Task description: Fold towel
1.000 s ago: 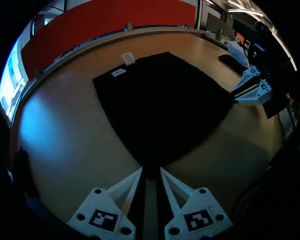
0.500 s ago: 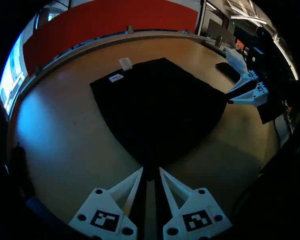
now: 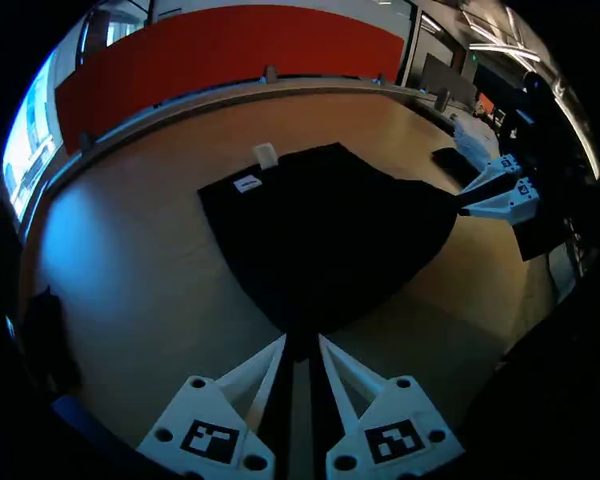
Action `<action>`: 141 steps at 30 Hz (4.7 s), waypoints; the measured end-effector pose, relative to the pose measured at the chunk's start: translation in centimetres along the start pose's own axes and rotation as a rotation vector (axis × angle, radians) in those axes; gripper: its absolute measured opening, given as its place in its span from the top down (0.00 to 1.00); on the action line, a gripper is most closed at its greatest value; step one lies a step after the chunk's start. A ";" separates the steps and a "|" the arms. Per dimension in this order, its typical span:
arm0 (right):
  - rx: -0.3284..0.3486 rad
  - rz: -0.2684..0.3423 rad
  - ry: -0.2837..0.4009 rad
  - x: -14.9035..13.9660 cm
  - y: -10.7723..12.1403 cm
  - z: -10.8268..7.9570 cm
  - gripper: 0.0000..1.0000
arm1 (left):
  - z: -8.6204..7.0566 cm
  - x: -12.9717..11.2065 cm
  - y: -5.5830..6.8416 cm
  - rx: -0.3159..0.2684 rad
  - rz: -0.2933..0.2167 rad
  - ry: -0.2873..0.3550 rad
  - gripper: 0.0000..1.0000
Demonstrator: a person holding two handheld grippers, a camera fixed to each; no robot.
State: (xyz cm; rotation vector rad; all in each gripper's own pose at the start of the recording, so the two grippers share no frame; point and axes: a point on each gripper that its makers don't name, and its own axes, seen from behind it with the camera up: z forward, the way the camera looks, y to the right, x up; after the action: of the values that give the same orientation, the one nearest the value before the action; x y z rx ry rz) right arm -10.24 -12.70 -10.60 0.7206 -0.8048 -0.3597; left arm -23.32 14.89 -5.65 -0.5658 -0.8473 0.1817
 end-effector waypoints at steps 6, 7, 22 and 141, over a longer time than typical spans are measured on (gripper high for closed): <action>0.002 -0.008 0.008 1.0 -0.3 -1.3 0.82 | -1.3 0.9 0.3 -0.005 0.002 0.007 0.88; 0.003 -0.009 0.010 1.2 -0.4 -1.5 0.82 | -1.5 1.0 0.3 -0.006 0.001 0.008 0.88; 0.025 -0.016 0.004 2.7 -1.3 -5.0 0.82 | -4.7 2.7 1.2 -0.034 -0.026 0.021 0.88; -0.107 0.142 -0.144 2.3 8.3 6.3 0.62 | 8.1 6.2 -6.4 0.093 -0.142 -0.003 0.74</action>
State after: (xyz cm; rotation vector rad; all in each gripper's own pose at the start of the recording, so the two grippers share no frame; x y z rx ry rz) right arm -13.28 -10.85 -0.56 0.5382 -0.9603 -0.3259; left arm -25.78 15.12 6.15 -0.4169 -0.8743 0.0918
